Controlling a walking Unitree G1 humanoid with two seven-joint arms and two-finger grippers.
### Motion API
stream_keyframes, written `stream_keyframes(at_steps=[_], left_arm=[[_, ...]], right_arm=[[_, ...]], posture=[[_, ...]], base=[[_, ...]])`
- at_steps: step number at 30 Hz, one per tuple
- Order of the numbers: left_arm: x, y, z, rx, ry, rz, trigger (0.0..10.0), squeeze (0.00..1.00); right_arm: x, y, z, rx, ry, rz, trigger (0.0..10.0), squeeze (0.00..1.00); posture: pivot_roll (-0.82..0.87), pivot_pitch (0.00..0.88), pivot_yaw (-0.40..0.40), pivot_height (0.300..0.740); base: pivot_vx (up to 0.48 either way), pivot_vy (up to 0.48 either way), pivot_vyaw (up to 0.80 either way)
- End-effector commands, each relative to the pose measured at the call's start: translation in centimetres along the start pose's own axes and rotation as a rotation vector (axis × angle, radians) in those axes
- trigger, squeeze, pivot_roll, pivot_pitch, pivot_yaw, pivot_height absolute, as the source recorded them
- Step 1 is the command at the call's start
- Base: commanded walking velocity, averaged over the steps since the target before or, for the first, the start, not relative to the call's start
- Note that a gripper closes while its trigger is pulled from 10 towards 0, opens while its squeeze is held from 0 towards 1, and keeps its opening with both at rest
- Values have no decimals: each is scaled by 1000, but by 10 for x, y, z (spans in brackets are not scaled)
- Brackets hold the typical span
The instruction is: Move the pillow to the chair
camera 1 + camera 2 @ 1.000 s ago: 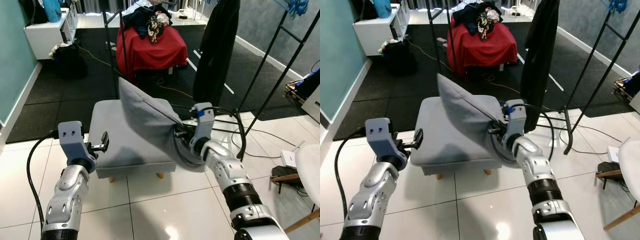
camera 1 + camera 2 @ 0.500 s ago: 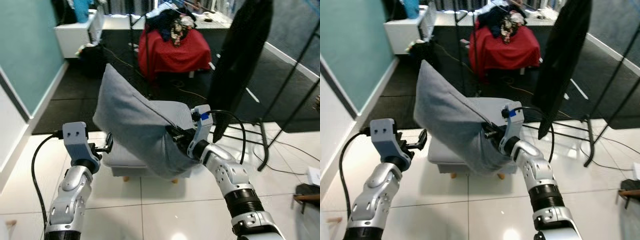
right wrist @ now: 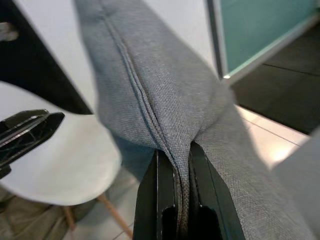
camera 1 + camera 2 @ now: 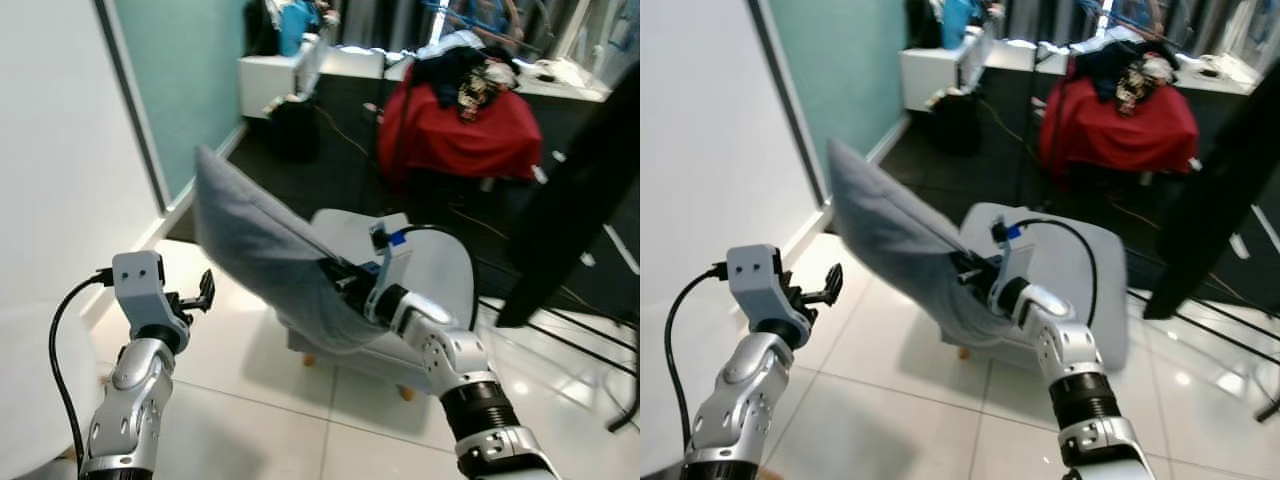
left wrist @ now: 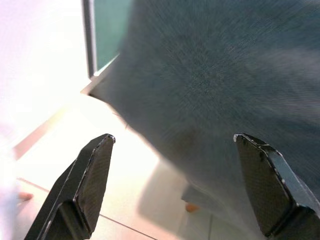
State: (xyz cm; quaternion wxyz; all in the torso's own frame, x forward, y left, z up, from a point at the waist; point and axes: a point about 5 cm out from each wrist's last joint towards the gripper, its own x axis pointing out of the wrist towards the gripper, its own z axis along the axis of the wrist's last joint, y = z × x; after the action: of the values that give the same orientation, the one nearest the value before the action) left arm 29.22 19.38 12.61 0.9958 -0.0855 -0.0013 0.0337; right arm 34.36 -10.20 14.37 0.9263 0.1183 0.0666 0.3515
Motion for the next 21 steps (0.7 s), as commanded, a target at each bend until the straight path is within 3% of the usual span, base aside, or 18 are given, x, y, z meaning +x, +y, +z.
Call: stream_keyframes(at_steps=[1, 21], left_arm=[[1, -3, -1, -1, 7, -17, 10000, 0], [-1, -5, -2, -23, 27, -37, 10000, 0]], right_arm=[[-1, 2, 17, -29, -74, 25, 10000, 0], [3, 10, 15, -29, -70, 80, 10000, 0]], posture=[[-123, 0, -57, 740], [-113, 0, -54, 740]], base=[[0, 0, 788], [0, 0, 789]])
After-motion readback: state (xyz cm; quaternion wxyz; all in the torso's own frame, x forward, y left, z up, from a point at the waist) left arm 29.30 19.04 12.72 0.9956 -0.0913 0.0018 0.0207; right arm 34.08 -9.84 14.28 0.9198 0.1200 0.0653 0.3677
